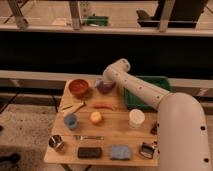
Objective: Place towel in purple bowl
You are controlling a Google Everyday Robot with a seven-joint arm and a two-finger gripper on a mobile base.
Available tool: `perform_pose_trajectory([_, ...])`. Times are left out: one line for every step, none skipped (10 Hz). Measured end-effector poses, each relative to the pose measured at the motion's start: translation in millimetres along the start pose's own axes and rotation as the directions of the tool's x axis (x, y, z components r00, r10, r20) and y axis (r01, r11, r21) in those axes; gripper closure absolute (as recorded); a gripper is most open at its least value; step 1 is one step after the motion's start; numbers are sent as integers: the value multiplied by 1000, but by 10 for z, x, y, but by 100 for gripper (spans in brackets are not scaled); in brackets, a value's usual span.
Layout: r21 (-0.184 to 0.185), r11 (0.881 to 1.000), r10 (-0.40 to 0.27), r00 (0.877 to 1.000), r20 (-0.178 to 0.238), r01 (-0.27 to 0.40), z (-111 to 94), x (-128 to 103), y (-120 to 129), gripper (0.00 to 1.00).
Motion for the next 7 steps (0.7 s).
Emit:
perform_pose_trajectory([1,1000,-1,1000,-4,1,2,-15,-8,59])
perform_pose_trajectory([0,1000,-1,1000,-7,1,11,-20,-2,50])
perform_pose_trajectory([-1,1000,-1,1000,-10,1,15,-18,3,38])
perform_pose_trajectory([0,1000,0,1000,-12,0,13,-15,2,30])
perform_pose_trajectory([2,1000,-1,1000,-13,1,9,-15,-2,23])
perform_pose_trajectory([4,1000,-2,1000,-14,2,8,-17,-2,20])
perform_pose_trajectory([6,1000,-3,1000,-16,3,6,-18,-4,20])
